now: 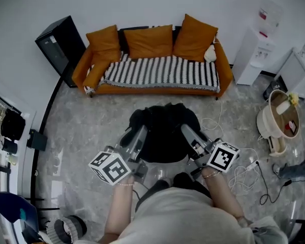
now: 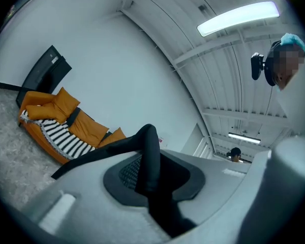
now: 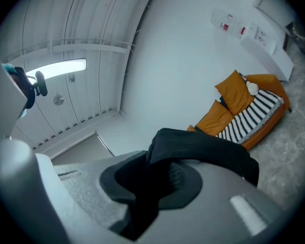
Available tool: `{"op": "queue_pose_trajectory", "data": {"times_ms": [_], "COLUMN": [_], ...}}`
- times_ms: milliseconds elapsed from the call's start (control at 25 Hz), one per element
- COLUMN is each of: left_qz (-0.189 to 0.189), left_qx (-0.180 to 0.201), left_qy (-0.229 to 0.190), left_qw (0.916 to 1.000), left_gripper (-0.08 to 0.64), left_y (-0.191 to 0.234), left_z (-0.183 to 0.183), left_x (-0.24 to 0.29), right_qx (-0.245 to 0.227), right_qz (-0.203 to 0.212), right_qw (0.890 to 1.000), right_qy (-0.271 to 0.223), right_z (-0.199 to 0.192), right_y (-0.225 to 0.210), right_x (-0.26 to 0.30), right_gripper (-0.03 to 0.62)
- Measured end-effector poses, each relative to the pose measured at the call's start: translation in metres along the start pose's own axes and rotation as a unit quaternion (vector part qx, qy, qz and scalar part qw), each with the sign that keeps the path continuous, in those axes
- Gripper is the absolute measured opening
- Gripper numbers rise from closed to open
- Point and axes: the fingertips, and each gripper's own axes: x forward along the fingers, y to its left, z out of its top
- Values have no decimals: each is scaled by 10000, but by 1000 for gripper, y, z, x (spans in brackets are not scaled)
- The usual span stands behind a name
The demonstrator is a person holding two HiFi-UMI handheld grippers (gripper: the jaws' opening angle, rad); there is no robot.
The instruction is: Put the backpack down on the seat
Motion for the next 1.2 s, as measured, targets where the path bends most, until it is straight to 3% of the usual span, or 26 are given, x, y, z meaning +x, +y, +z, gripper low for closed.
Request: {"op": "queue_pose_trajectory", "data": {"times_ms": [240,480,880,1200], "left_qz": [19,-64,208,332], "left_qx": [-111,-223,-256,-250], "left_qy": [122,119,88,-112], "left_qw": [9999,9997,9994,9991], "left_gripper": [63,63,63,63], "left_y": [11,42,106,143], "left_z": [-2,13,46,83], "left_x": [13,48,169,273], "right_qx": [-216,-137,-15,-101], "right_qz": [-119,-188,-186,-38], "right_qw": [9993,9994,9995,9997], "right_qy": [265,274,250,217], "right_z": [-13,10,97,192], "right_y": [-3,-36,-127,-192], "right_x": [22,57,137,195], "right_gripper": [67,67,68,67]}}
